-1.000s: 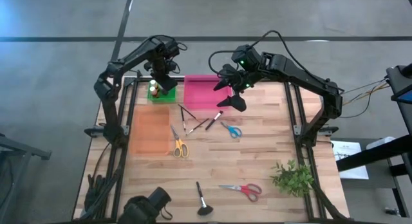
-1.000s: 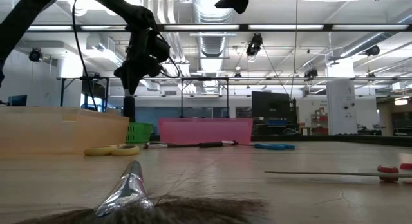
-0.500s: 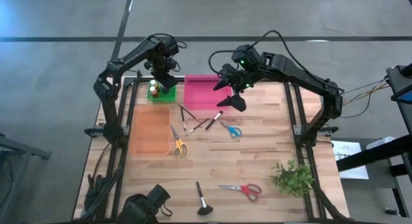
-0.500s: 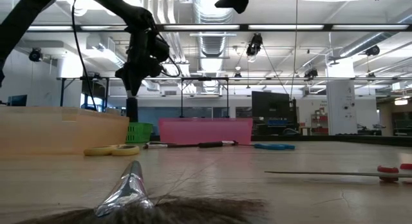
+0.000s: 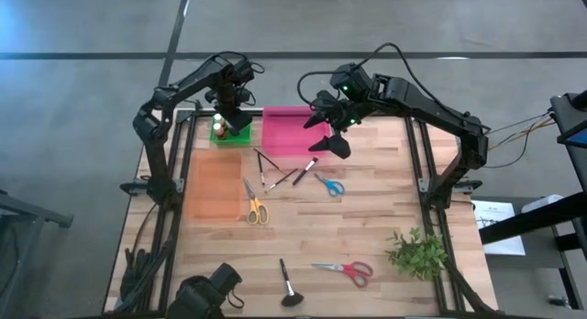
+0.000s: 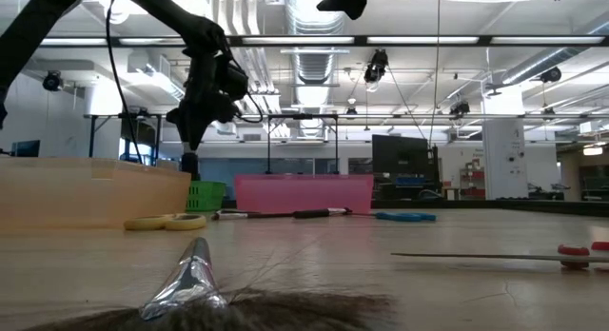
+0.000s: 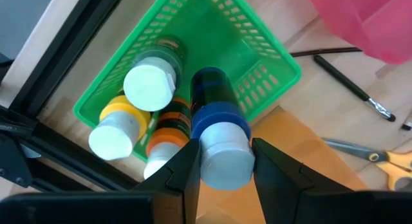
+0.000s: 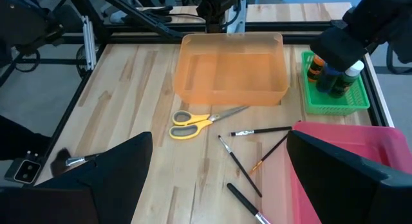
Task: Pick & Place Paint Supplies
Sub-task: Put the blue paint bottle into the green bin
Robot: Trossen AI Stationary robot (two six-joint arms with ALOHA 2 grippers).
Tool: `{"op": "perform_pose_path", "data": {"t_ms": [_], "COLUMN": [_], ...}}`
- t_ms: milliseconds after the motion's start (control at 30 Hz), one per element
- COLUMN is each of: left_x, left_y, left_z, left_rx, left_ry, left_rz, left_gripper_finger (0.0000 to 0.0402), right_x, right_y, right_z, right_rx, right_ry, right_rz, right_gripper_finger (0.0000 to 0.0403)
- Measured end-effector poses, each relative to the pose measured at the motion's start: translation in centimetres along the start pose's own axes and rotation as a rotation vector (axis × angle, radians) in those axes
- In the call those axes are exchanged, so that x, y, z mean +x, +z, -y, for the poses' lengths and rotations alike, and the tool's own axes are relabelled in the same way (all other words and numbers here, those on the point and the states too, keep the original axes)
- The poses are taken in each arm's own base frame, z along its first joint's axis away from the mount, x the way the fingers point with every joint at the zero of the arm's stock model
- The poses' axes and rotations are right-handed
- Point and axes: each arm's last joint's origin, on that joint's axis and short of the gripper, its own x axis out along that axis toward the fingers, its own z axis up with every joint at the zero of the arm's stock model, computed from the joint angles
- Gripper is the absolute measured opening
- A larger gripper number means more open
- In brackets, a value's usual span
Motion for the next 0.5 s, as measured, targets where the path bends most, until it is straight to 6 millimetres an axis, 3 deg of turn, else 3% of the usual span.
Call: {"op": "perform_pose_path", "data": {"t_ms": [500], "left_x": [1.7], "left_y": [-0.1], "left_z": [-0.7], "left_rx": [-0.018], "left_ry": [-0.004], "left_rz": [-0.019], "left_gripper_finger": [0.0120], "right_x": [0.0], "right_y": [0.0], "right_z": [0.0], "right_rx": [0.000], "right_ry": [0.000], "right_rz": [-0.001], "right_gripper_finger": [0.0356]}}
